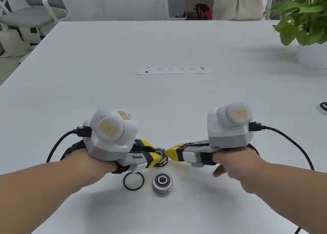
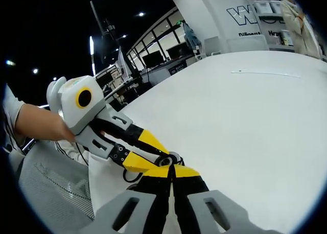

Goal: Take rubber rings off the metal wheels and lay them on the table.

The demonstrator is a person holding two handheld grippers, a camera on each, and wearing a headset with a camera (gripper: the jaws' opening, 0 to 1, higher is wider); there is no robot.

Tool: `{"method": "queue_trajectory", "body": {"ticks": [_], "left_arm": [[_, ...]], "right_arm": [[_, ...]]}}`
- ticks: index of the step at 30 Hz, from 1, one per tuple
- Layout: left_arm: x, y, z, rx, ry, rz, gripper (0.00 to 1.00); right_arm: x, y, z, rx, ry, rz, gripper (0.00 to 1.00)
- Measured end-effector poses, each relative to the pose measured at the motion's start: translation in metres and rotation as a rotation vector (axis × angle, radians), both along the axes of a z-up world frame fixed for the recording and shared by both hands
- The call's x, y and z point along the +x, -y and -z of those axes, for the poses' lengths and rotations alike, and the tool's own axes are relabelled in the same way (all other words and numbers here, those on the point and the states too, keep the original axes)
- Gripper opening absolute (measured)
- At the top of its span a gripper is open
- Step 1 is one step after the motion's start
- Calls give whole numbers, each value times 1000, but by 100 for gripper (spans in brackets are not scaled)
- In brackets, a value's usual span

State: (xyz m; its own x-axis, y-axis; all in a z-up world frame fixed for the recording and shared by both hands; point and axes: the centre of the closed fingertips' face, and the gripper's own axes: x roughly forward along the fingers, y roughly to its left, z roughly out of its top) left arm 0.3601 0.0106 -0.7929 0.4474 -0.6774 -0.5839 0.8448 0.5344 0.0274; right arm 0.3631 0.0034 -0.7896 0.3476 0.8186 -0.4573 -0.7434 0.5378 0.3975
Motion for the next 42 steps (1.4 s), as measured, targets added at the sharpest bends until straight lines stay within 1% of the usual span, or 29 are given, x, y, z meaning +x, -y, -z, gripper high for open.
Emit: {"method": "queue_trajectory", "body": {"ticks": [5, 14, 28, 37, 38, 39, 40, 41, 42], "left_arm": [[-1, 0, 0, 2, 4, 3, 12], [-2, 1, -1, 3, 5, 6, 12], [-4, 2, 0, 7, 4, 13, 12], [-5, 2, 0, 6, 3, 10, 12], [-5, 2, 0, 6, 3, 10, 12], [-5, 2, 0, 6, 5, 10, 12], [-5, 1, 0, 5, 5, 9, 12], [-6, 1, 0, 2, 3, 8, 12], [-6, 1, -1, 2, 4, 8, 12]], "right_arm": [[-1, -1, -1, -11, 10, -18, 0], [-4, -2, -1, -14, 15, -31, 0], [-7, -1, -2, -22, 14, -49, 0], [-10, -5, -4, -7, 11, -57, 0], [-11, -7, -7, 7, 8, -63, 0], [-17, -14, -14, 54, -11, -74, 0], [-17, -15, -13, 30, 10, -83, 0], [-16, -16, -15, 28, 23, -81, 0], [-15, -15, -14, 31, 19, -78, 0]]}}
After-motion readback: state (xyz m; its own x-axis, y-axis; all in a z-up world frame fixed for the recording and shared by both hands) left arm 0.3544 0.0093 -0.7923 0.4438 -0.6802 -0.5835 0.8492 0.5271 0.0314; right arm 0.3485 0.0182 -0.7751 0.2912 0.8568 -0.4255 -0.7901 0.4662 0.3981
